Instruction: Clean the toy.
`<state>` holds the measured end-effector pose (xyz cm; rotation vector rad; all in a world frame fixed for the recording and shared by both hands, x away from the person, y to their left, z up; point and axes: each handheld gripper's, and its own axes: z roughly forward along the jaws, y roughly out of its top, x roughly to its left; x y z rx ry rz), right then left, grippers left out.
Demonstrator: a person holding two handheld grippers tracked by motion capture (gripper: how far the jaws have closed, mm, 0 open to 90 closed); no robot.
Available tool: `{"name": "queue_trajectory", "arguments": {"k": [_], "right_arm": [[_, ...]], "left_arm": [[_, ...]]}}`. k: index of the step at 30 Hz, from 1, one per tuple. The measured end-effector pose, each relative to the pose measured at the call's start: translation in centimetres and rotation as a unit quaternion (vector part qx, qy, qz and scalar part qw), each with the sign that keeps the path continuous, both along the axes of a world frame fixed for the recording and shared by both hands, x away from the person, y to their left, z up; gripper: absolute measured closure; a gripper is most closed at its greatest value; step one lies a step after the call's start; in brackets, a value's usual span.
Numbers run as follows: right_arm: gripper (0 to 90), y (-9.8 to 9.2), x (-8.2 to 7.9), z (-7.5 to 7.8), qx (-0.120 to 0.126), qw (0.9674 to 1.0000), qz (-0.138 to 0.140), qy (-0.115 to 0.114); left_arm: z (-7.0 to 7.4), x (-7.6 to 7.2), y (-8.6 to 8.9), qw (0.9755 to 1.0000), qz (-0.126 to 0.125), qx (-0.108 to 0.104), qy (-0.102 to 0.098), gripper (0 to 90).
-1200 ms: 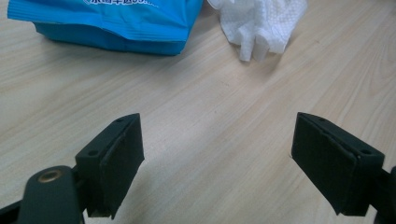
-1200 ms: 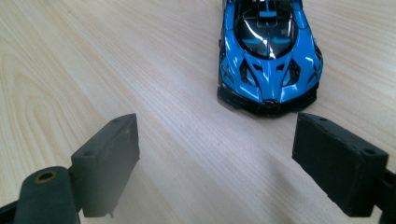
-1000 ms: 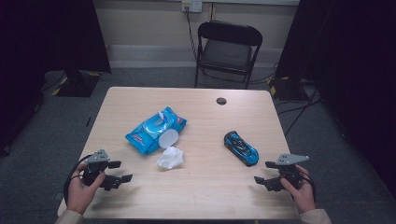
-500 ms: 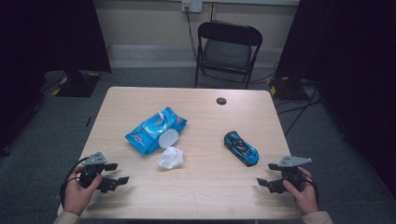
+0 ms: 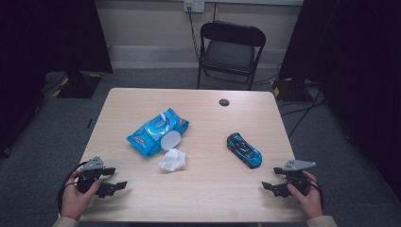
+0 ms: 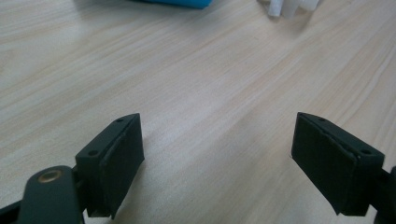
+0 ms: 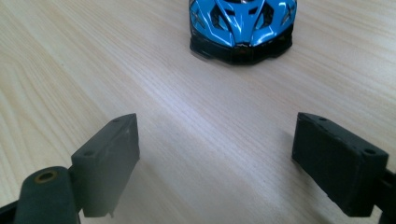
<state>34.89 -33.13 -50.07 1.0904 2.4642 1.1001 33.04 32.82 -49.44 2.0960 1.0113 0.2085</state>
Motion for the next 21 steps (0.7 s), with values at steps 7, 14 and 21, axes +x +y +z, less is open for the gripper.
{"name": "queue_trajectory", "arguments": {"k": [7, 14, 21], "right_arm": [[14.3, 0.04, -0.13, -0.09, -0.011, 0.9999, 0.000, -0.010], [14.3, 0.21, -0.27, -0.19, -0.026, 0.9994, 0.006, -0.021], [13.9, 0.01, -0.31, -0.30, -0.025, 0.9993, 0.007, -0.027]], "left_arm": [[-0.24, -0.16, 0.02, 0.9999, 0.000, 0.016, -0.004, 16.4], [-0.33, -0.28, -0.10, 0.9995, -0.006, 0.029, -0.009, 16.3], [-0.52, -0.42, -0.23, 0.9981, -0.019, 0.051, -0.030, 15.3]]}}
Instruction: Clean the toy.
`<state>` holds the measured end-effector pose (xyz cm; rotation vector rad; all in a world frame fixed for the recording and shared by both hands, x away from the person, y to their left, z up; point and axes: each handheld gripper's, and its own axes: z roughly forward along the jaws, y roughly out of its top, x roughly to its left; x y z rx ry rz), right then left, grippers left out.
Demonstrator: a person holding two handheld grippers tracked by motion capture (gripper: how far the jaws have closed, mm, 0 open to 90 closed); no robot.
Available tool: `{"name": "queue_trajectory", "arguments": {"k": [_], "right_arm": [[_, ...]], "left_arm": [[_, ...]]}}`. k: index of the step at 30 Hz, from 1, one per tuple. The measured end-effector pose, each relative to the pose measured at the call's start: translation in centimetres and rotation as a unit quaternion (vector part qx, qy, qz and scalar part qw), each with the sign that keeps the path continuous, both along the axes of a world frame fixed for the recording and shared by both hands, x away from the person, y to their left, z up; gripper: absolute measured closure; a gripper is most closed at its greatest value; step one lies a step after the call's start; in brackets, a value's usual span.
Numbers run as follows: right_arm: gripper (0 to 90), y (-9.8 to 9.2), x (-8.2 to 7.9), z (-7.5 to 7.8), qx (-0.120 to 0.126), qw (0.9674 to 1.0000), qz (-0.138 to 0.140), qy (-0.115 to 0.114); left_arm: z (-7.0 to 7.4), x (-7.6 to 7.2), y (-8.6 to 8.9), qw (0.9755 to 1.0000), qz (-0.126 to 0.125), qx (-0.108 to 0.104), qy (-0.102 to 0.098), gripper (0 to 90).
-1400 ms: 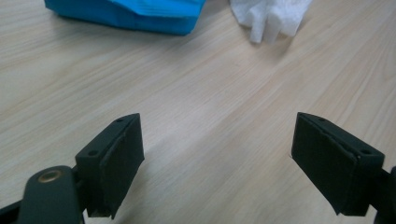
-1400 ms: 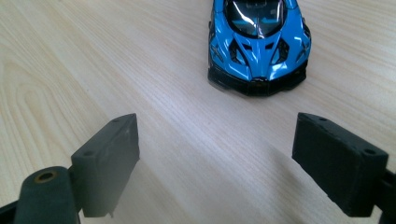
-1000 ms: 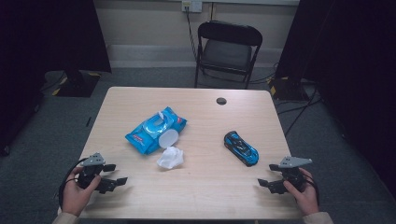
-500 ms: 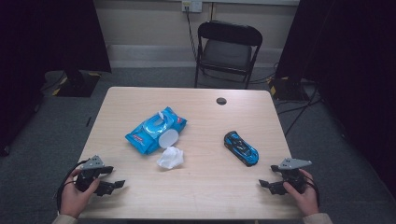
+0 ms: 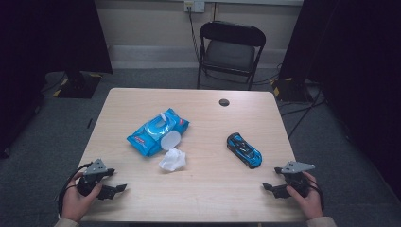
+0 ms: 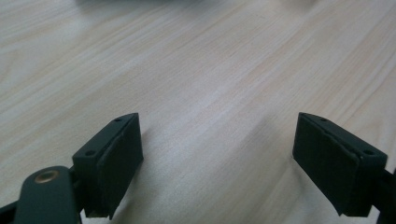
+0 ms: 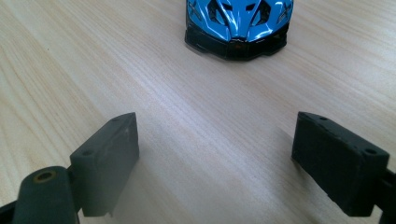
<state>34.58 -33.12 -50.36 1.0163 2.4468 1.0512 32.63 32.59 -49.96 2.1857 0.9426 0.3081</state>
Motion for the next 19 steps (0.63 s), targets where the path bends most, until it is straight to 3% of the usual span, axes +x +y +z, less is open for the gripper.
{"name": "queue_trajectory", "arguments": {"k": [4, 6, 8, 19], "right_arm": [[13.3, -0.08, -0.06, -0.09, 0.000, 1.0000, 0.001, -0.005], [12.9, -0.08, -0.01, -0.11, 0.001, 1.0000, 0.002, -0.005], [12.5, -0.09, 0.04, -0.11, 0.001, 1.0000, 0.002, -0.003], [12.0, -0.09, 0.07, -0.13, 0.001, 1.0000, 0.004, -0.003]], "left_arm": [[-0.30, -0.07, -0.09, 0.9997, -0.009, 0.012, -0.019, 13.4], [-0.70, 0.14, -0.13, 0.9993, -0.026, 0.011, -0.023, 5.2], [-0.72, 0.19, -0.20, 0.9993, -0.027, 0.013, -0.021, 0.0], [-0.73, 0.18, -0.21, 0.9993, -0.026, 0.013, -0.022, 0.0]]}}
